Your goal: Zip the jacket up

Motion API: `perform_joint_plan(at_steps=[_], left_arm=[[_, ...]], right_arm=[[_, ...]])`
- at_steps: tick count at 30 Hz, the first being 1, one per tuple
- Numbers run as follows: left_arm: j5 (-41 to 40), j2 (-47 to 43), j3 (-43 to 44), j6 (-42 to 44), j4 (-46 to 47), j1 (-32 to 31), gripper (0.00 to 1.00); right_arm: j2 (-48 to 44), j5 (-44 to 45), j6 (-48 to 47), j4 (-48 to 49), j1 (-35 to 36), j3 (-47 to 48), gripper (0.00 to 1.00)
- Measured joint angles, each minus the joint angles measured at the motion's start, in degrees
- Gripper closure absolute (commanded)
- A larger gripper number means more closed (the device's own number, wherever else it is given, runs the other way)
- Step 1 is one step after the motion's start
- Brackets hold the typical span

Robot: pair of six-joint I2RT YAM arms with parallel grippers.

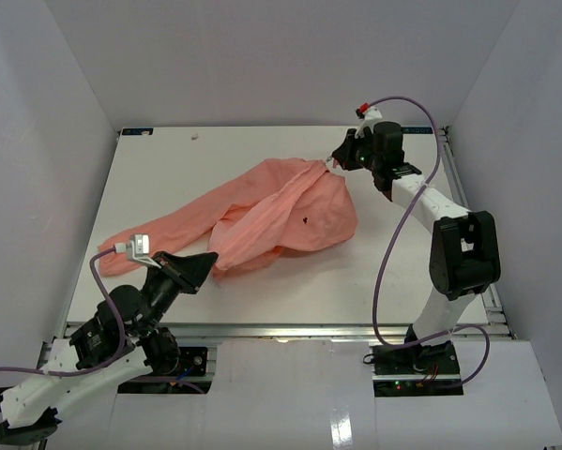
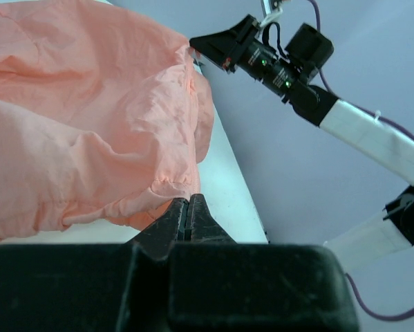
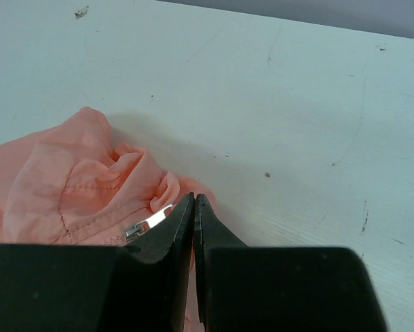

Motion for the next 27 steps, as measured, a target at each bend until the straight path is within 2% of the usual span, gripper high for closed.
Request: perform_joint_plan(at_steps=[4, 10, 18, 24, 27], left_arm=[[0.1, 1.6, 0.8, 1.4, -0.5, 0.0, 1.00], [-5.8, 3.4, 1.3, 0.7, -4.6, 0.0, 1.00], [-12.8, 4.5, 1.9, -0.5, -8.3, 0.0, 1.00], [-21.7, 3.7, 2.3, -1.2, -10.6, 0.0, 1.00], [-24.5, 6.8, 2.3, -1.7, -10.6, 0.0, 0.98]], right_arm=[[1.5, -1.4, 0.3, -0.6, -2.8, 1.8, 0.92], [3.5, -1.6, 1.8, -1.2, -8.6, 3.5, 0.92], [3.5, -2.1, 3.9, -1.2, -9.9, 3.5, 0.92], [3.5, 2.5, 4.4, 0.0, -13.9, 3.5, 0.92], [3.5, 4.4, 4.4, 0.4, -16.3, 3.5, 0.92]])
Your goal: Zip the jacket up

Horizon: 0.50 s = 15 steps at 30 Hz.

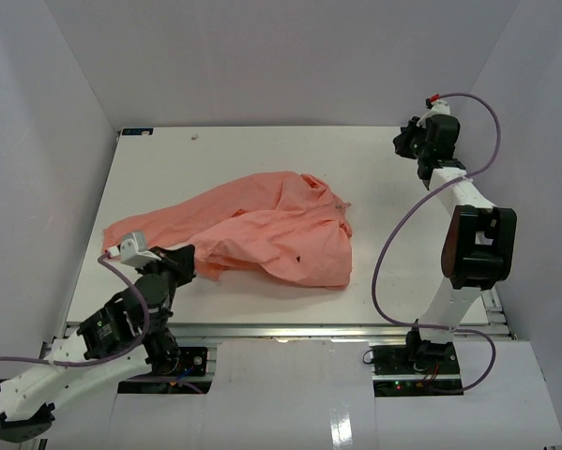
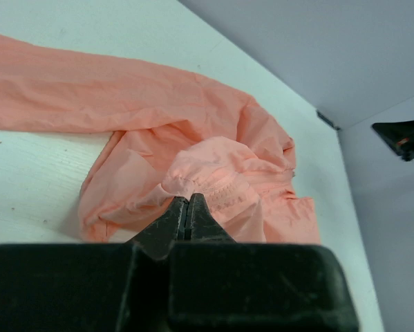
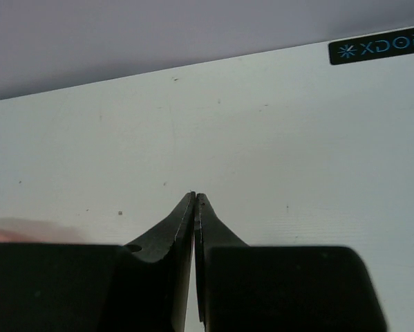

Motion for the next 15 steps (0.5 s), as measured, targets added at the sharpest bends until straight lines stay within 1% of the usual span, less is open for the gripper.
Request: perform_joint_plan(at_steps=[1, 2, 3, 4, 6, 7, 8, 10, 12, 15], left_arm=[[-0.4, 1.7, 0.0, 0.0, 0.3, 0.0, 0.88], [-0.5, 3.5, -0.1, 0.5, 1.0, 0.0, 0.62], [-0.1, 5.2, -0.2, 1.8, 2.2, 0.0, 0.41], [0.4, 7.0, -0.3, 2.8, 3.3, 0.0, 0.24], [1.6, 10.8, -0.3, 4.0, 5.1, 0.0, 0.06], [2.2, 12.7, -0.3, 4.4, 5.8, 0.0, 0.02], [2.9, 14.4, -0.3, 4.7, 6.3, 0.0, 0.02], [4.2, 16.9, -0.1, 5.3, 6.5, 0.0, 0.02], [5.6, 18.5, 0.3, 6.2, 6.5, 0.0, 0.02], [8.0, 20.8, 2.8, 9.0, 7.3, 0.0, 0.02]], right_arm=[[0.0, 0.5, 0.0, 0.0, -0.6, 0.0, 0.92], [0.0, 0.8, 0.0, 0.0, -1.0, 0.0, 0.92], [0.0, 0.8, 0.0, 0.0, -1.1, -0.1, 0.92], [-0.1, 0.5, 0.1, 0.1, -1.1, -0.3, 0.92], [-0.5, -0.6, 0.5, 0.2, -0.7, -1.1, 0.81], [-0.9, -1.2, 0.7, 0.2, -0.4, -1.8, 0.73], [-1.3, -1.5, 0.9, 0.0, 0.1, -2.4, 0.64], [-2.6, -1.8, 1.1, -1.0, 1.7, -3.5, 0.54], [-4.3, -1.9, 0.9, -2.4, 3.9, -4.2, 0.47], [-8.9, -2.1, 0.5, -4.9, 8.5, -5.8, 0.14]])
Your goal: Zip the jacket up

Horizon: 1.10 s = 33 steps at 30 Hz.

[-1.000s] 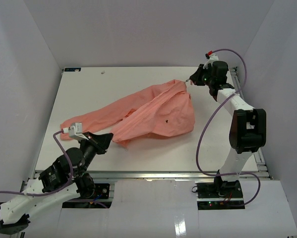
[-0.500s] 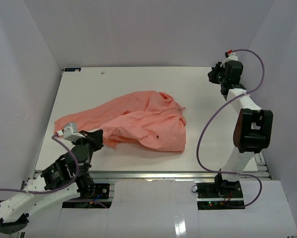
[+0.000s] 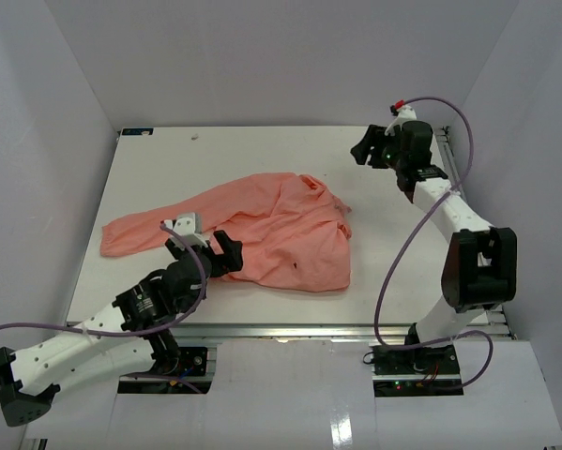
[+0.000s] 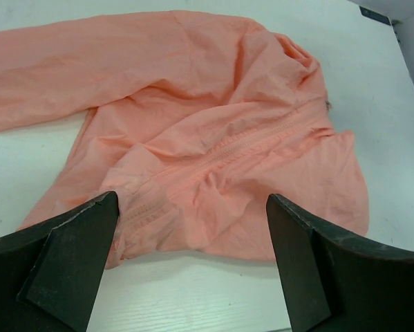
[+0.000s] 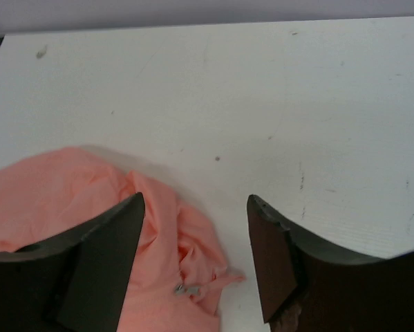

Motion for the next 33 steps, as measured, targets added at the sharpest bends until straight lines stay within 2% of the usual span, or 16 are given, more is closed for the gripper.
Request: perform_joint_plan(at_steps=[1, 4, 7, 10, 15, 19, 23, 28, 33], left_arm=[[1.2, 1.1, 1.4, 1.7, 0.7, 0.0, 0.02], [5.2, 5.9, 6.8, 6.6, 3.4, 0.0, 0.02], [9.3, 10.7, 12.4, 10.6, 5.4, 0.0, 0.02], [12.8, 14.0, 17.8, 13.8, 6.1, 0.0, 0.02], [17.0, 15.4, 24.6, 18.3, 9.1, 0.0, 0.02], [20.4, 14.8, 23.2, 21.0, 13.5, 0.0, 0.02], [24.6, 12.1, 14.7, 23.6, 18.7, 0.0, 0.02], [27.6, 11.9, 10.1, 25.8, 21.7, 0.0, 0.02], [29.6, 9.9, 7.2, 26.7, 26.3, 0.0, 0.02]], right_arm=[[-2.0, -0.2, -0.1, -0.3, 1.8, -1.0, 0.06], [-7.8, 0.0, -0.3, -3.0, 7.9, -3.1, 0.04], [-14.0, 1.7, -0.1, -6.1, 14.6, -5.7, 0.10], [-21.1, 3.3, 0.2, -8.1, 19.8, -9.6, 0.10], [-29.5, 7.2, 1.2, -15.0, 21.5, -11.7, 0.10], [-34.9, 9.3, 1.4, -18.0, 22.0, -15.1, 0.10], [-44.9, 9.9, 1.0, -20.2, 23.3, -22.2, 0.10], [-56.4, 14.7, 0.5, -21.6, 23.6, -23.6, 0.10], [-61.0, 17.7, -0.3, -21.6, 23.6, -23.6, 0.10]])
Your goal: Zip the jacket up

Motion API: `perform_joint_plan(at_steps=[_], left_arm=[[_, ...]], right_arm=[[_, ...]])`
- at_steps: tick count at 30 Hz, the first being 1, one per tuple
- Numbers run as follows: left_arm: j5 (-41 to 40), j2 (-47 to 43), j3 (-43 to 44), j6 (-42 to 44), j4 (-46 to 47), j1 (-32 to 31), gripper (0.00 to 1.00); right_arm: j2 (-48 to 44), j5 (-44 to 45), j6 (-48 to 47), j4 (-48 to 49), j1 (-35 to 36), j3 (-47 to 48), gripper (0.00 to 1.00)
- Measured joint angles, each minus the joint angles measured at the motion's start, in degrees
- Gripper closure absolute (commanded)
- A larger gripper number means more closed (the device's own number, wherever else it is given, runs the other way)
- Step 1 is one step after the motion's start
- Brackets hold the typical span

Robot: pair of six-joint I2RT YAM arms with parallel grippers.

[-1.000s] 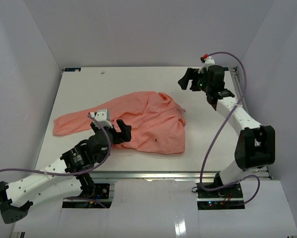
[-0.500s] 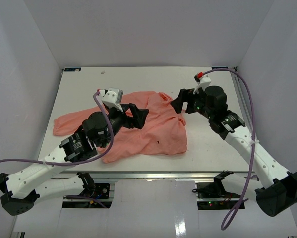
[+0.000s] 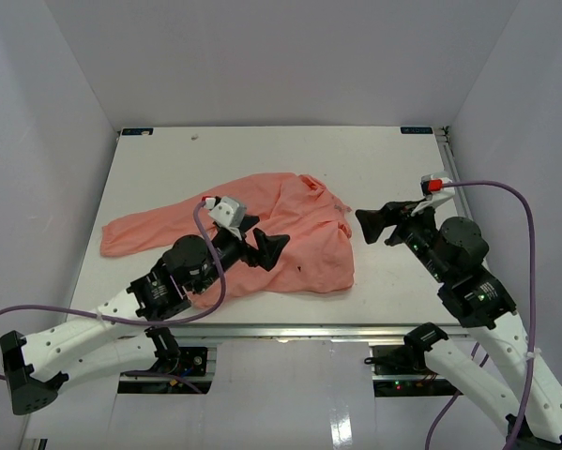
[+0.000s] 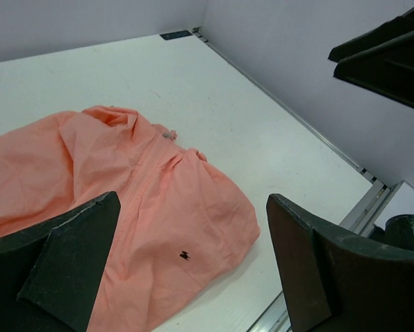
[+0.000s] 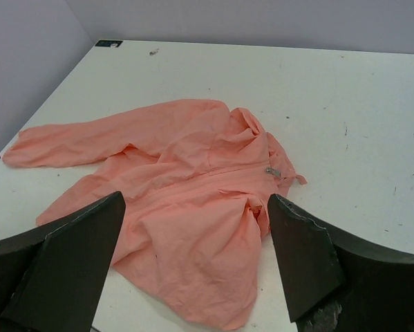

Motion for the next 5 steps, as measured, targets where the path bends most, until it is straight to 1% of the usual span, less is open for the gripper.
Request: perform_joint_plan(at_steps=[5], left_arm=[[0.8, -0.6, -0.7, 0.8, 3.1, 0.0, 0.02]], right_arm=[[0.5, 0.5, -0.5, -1.8, 0.0, 0.0, 0.10]])
